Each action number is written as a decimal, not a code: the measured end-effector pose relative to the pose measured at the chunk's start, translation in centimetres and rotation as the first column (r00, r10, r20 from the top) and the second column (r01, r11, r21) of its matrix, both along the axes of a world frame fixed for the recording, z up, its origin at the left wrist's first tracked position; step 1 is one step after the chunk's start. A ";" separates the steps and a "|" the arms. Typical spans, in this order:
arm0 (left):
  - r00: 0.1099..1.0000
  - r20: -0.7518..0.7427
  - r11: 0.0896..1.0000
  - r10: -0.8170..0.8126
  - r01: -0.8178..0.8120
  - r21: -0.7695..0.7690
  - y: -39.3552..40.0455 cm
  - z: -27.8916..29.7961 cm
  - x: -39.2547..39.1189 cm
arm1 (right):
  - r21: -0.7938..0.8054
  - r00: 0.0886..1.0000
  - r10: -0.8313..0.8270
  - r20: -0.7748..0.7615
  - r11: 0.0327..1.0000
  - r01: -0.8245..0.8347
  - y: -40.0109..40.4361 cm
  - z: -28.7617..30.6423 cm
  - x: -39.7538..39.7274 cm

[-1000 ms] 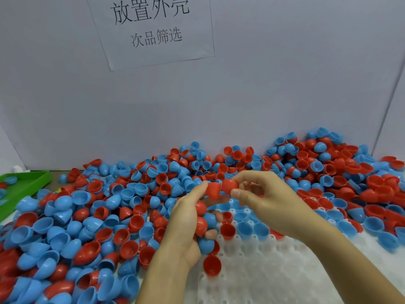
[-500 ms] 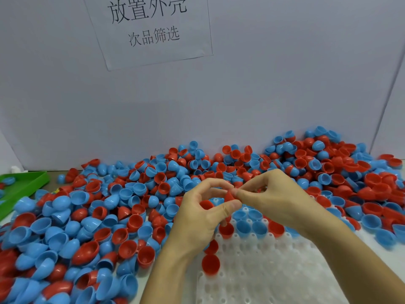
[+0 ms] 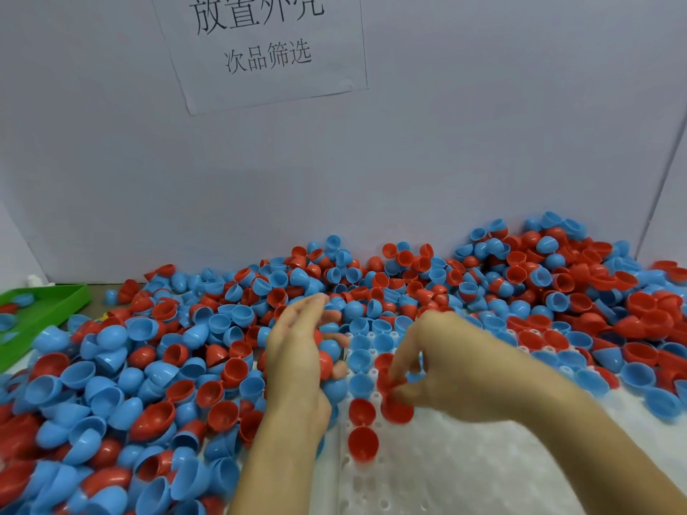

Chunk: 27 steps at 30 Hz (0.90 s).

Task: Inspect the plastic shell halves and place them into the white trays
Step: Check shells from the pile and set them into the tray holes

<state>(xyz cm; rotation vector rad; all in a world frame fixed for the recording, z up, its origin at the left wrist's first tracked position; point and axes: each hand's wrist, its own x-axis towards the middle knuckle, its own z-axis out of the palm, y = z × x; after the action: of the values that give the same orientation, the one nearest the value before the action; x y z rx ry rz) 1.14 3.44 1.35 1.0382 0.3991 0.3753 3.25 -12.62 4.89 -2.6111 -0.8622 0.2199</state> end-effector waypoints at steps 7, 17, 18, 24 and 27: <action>0.998 0.031 0.942 -0.062 0.068 -0.329 0.3 0.4 -0.6 | -0.327 0.985 -0.012 0.175 0.942 0.070 2.9 -2.8 -1.8; 0.992 -0.065 0.945 -0.104 0.079 -0.317 -0.4 0.0 -0.2 | 0.247 0.994 -0.002 0.111 0.969 -0.026 1.7 0.0 -1.0; 0.987 -0.086 0.949 -0.138 0.108 -0.296 -0.6 -0.1 -0.1 | 0.281 0.992 0.012 0.123 0.959 -0.047 2.1 -0.4 -1.0; 0.948 -0.061 0.924 -0.312 0.288 -0.250 -1.4 -0.2 0.0 | 0.363 0.970 -0.068 0.231 0.932 -0.021 2.7 -2.2 -0.1; 0.921 -0.034 0.912 -0.389 0.379 -0.159 -1.5 0.0 -0.1 | 0.466 0.936 -0.182 0.301 0.885 0.022 2.0 -2.0 0.8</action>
<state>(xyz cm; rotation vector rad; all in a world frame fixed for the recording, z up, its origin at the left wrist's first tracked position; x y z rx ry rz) 1.01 1.91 1.33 0.9573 0.2671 -0.0426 4.06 -10.65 2.91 -2.2603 -0.7616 -0.4295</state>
